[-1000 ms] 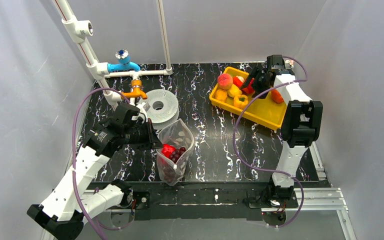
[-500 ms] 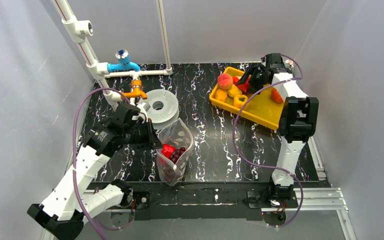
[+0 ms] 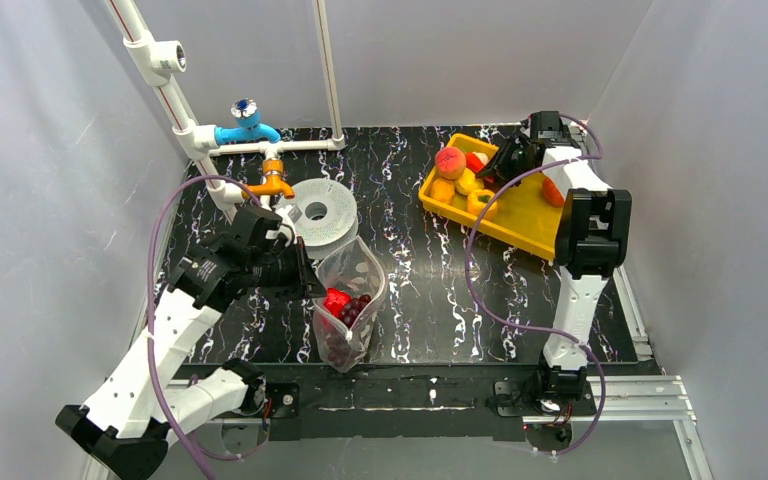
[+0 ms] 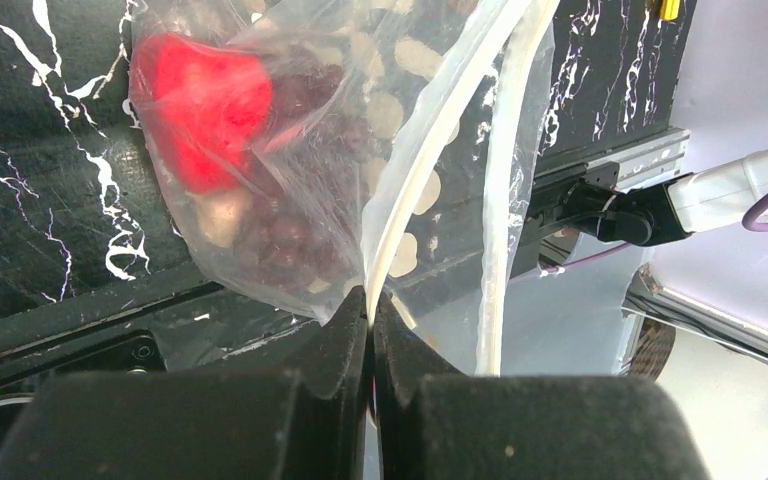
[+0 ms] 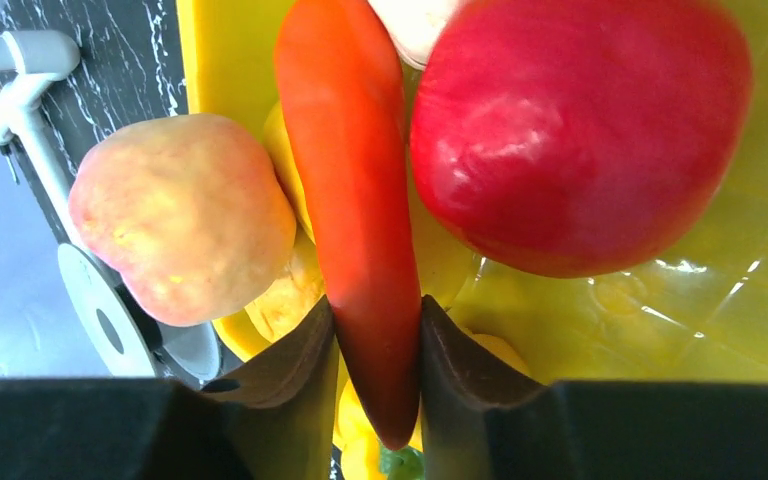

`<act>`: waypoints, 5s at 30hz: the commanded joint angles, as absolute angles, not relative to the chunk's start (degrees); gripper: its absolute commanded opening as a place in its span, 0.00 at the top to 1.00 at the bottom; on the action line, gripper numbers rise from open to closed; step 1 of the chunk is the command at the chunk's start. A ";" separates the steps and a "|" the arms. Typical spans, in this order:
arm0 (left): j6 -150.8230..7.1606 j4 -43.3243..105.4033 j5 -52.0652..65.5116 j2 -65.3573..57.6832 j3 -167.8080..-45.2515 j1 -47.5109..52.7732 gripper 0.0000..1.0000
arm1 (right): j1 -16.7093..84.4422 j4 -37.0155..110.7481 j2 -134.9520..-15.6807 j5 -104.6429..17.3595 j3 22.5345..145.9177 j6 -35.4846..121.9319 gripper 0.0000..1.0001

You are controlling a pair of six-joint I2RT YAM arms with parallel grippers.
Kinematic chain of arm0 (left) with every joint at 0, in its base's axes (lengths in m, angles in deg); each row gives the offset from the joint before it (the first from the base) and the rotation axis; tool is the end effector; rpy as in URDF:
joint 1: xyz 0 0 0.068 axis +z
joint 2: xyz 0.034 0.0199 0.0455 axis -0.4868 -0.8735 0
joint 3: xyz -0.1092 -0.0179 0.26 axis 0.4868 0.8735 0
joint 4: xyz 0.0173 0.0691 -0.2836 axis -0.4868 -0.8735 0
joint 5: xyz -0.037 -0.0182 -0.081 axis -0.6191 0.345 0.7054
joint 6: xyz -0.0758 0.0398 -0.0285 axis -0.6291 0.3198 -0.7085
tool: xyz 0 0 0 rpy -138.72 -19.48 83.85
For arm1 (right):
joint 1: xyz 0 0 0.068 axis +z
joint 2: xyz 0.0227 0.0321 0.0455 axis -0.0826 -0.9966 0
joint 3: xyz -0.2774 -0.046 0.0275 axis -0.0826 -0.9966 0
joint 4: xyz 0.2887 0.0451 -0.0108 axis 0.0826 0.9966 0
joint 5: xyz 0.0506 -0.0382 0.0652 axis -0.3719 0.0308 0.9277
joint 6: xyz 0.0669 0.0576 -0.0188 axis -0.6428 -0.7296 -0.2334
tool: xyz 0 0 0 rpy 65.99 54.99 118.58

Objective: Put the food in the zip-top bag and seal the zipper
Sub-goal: Pick up the fake vegetable from the bin, then place the fake vegetable in the zipper food storage bag, then adjust the zipper food storage bag at the center of the board.

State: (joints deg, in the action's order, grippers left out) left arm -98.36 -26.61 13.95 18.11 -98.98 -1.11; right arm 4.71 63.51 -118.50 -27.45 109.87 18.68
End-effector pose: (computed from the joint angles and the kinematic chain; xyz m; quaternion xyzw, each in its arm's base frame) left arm 0.1845 -0.1324 0.3402 -0.0105 0.9148 -0.3185 0.2480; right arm 0.5479 0.0323 0.1731 0.1813 0.9048 0.2768 0.2680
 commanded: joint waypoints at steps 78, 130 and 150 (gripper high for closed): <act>-98.33 -23.78 15.86 17.10 -98.86 -1.38 1.00 | 61.39 91.51 -82.39 -45.50 106.60 23.83 0.78; -100.00 -21.42 15.21 22.05 -97.15 -1.37 1.00 | 63.66 85.28 -82.89 -45.86 110.90 24.23 0.48; -99.60 -22.41 15.44 18.79 -96.00 -1.37 1.00 | 54.72 77.71 -73.96 -39.28 84.88 16.27 0.27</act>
